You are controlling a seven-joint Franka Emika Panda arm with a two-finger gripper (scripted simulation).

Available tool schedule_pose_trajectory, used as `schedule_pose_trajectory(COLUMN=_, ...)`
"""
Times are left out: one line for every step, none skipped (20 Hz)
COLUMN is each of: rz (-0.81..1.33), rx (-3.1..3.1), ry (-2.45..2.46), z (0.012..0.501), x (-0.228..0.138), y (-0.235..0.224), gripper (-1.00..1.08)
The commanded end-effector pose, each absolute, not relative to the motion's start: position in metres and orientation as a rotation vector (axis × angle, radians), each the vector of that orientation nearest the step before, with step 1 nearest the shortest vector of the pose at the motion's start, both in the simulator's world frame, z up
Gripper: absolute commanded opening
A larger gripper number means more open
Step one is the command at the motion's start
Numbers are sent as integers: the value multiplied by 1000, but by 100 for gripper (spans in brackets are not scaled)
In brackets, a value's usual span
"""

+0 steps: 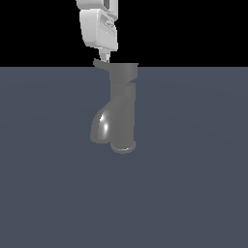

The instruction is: Turn on the faucet by rotating a designated handle.

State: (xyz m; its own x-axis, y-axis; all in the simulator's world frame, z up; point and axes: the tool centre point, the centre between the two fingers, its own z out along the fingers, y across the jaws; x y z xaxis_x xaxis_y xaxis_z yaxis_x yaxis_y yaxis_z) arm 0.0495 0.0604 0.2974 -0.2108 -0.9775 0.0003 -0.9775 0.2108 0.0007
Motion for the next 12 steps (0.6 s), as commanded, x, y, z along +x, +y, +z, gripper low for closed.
schedule_pose_trajectory(rz=0, rx=1974, ry=-2443, z=298, x=43, y=64, gripper=-100)
schedule_pose_trajectory(rz=0, rx=1974, ry=-2443, z=298, x=40, y=66, gripper=-100)
schedule_pose_trajectory(rz=0, rx=1974, ry=-2443, z=298, x=37, y=67, gripper=-100)
schedule_pose_trajectory(rz=0, rx=1974, ry=-2443, z=298, x=34, y=69, gripper=-100)
schedule_pose_trajectory(rz=0, rx=1974, ry=-2443, z=298, x=31, y=71, gripper=-100)
schedule_pose_trajectory(rz=0, rx=1973, ry=-2444, z=298, x=28, y=72, gripper=-100)
schedule_pose_trajectory(rz=0, rx=1973, ry=-2444, z=298, x=25, y=74, gripper=-100)
schedule_pose_trajectory(rz=0, rx=1973, ry=-2444, z=298, x=22, y=75, gripper=-100)
schedule_pose_trajectory(rz=0, rx=1973, ry=-2444, z=298, x=19, y=77, gripper=-100)
schedule_pose_trajectory(rz=0, rx=1973, ry=-2444, z=298, x=16, y=78, gripper=-100)
schedule_pose_trajectory(rz=0, rx=1973, ry=-2444, z=298, x=13, y=80, gripper=-100)
schedule_pose_trajectory(rz=0, rx=1973, ry=-2444, z=298, x=10, y=82, gripper=-100)
